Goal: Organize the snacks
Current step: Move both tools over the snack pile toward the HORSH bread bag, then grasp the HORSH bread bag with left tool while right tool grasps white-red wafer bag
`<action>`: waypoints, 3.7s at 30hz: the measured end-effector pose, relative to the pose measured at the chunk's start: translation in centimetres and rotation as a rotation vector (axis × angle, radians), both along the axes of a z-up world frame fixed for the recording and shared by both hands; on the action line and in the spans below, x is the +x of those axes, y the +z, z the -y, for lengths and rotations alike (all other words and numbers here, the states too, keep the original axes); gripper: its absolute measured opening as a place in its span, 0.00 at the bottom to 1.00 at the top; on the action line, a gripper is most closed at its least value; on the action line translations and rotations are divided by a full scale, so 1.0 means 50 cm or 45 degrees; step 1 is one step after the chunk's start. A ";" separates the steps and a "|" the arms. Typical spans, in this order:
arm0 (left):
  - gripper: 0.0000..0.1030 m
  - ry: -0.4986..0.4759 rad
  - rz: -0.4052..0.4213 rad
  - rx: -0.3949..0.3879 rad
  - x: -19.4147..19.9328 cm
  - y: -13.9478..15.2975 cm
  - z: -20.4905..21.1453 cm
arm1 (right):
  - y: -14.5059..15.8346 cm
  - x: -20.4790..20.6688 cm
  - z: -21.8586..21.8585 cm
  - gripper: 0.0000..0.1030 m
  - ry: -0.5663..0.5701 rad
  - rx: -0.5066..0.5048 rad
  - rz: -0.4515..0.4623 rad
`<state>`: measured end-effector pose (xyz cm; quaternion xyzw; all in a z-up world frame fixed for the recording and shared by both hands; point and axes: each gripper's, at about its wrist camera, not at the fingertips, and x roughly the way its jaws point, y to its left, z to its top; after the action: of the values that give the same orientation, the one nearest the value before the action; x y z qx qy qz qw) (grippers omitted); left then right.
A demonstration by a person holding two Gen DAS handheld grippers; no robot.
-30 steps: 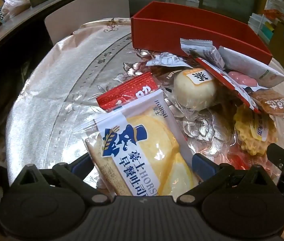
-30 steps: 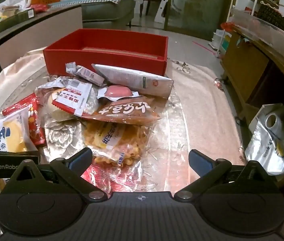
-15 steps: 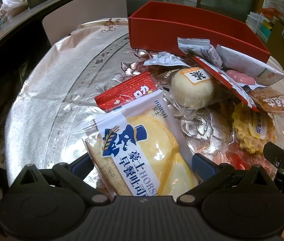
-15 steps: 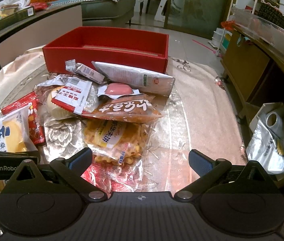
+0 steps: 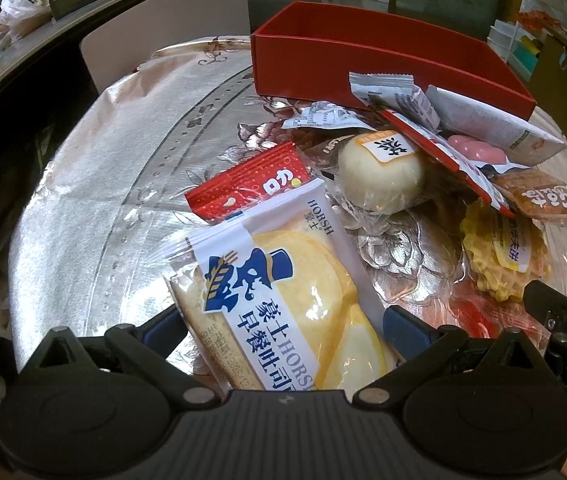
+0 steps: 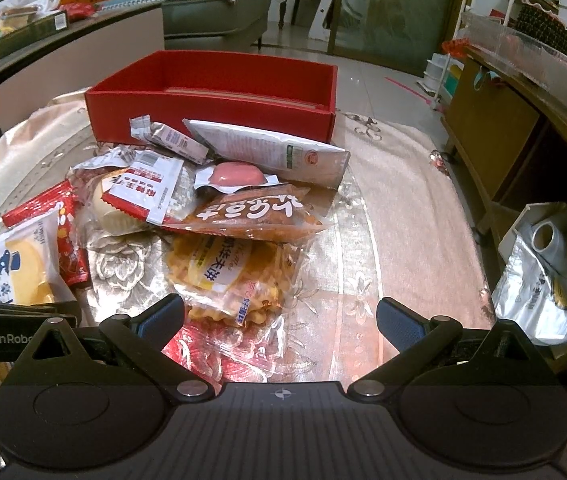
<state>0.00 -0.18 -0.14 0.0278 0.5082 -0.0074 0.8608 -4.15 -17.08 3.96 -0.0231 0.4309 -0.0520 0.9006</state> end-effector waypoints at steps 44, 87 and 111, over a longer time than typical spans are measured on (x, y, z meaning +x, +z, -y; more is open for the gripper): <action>0.77 -0.015 -0.162 -0.127 0.005 -0.012 -0.047 | 0.099 -0.015 0.050 0.82 0.032 0.275 0.228; 0.81 -0.155 -0.128 -0.167 -0.005 -0.007 -0.088 | -0.005 0.065 -0.050 0.61 0.389 0.493 -0.263; 0.66 0.008 -0.024 -0.269 -0.045 0.065 -0.137 | 0.056 0.028 -0.038 0.51 0.417 0.446 -0.134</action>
<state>-2.27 6.67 3.08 -0.0648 0.5127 -0.0587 0.8541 -2.74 -15.18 6.78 0.0612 0.4701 0.1716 0.8636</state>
